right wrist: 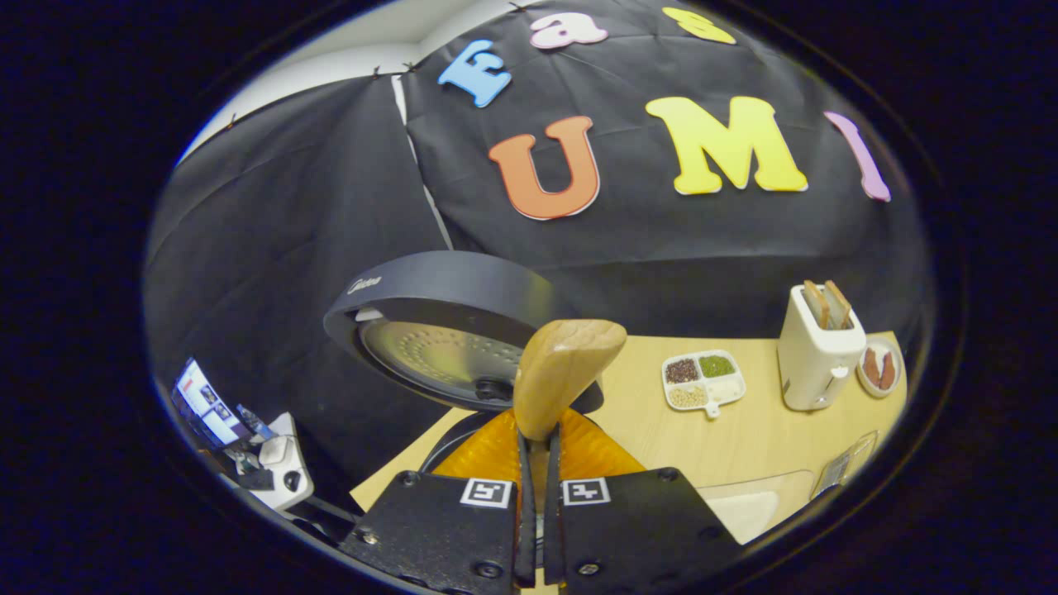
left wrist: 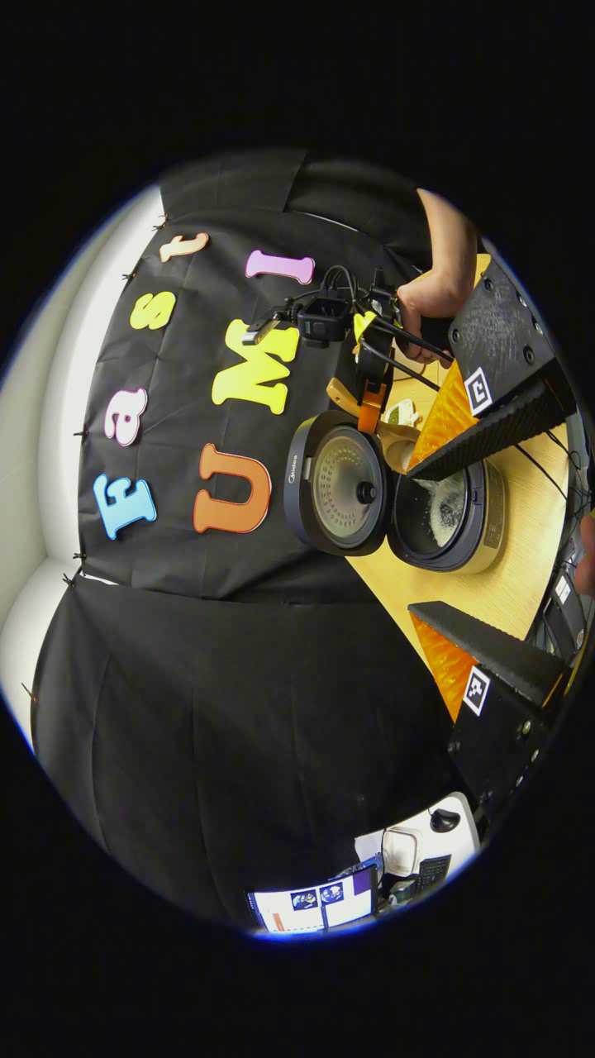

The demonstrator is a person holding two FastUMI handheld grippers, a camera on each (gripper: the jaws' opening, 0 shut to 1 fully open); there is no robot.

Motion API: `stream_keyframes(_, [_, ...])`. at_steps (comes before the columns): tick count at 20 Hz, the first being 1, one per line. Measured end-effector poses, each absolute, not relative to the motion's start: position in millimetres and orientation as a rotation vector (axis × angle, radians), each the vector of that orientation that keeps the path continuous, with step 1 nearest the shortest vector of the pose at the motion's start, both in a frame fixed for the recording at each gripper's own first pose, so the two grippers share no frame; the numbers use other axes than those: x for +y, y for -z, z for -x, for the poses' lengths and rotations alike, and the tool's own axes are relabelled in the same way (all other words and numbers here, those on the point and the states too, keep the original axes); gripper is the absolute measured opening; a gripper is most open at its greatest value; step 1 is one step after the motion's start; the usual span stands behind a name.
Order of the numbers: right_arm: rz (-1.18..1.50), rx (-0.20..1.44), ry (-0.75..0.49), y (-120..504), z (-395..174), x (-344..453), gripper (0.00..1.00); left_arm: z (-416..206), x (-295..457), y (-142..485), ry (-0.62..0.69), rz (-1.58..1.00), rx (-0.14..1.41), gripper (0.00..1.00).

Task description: Close the left gripper, press the button to open the rice cooker; take a wooden spoon from the chopstick holder with the right hand, scoop a spoonful of rice and pour it into the rice cooker, then put the wooden spoon back into the chopstick holder.

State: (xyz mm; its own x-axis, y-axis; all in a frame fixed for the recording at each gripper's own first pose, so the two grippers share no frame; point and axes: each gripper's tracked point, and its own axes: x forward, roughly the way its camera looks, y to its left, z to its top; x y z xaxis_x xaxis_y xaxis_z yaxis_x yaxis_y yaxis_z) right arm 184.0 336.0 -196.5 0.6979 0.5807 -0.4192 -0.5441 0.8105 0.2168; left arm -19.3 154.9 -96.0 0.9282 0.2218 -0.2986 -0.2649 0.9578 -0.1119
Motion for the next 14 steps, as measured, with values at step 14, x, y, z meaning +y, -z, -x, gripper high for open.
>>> stream_keyframes(14, [0.388, 0.1, -0.774, 153.6, -159.8, 372.3, 0.09, 30.1, 161.1, 92.6, -0.293, 0.186, 0.275, 0.95])
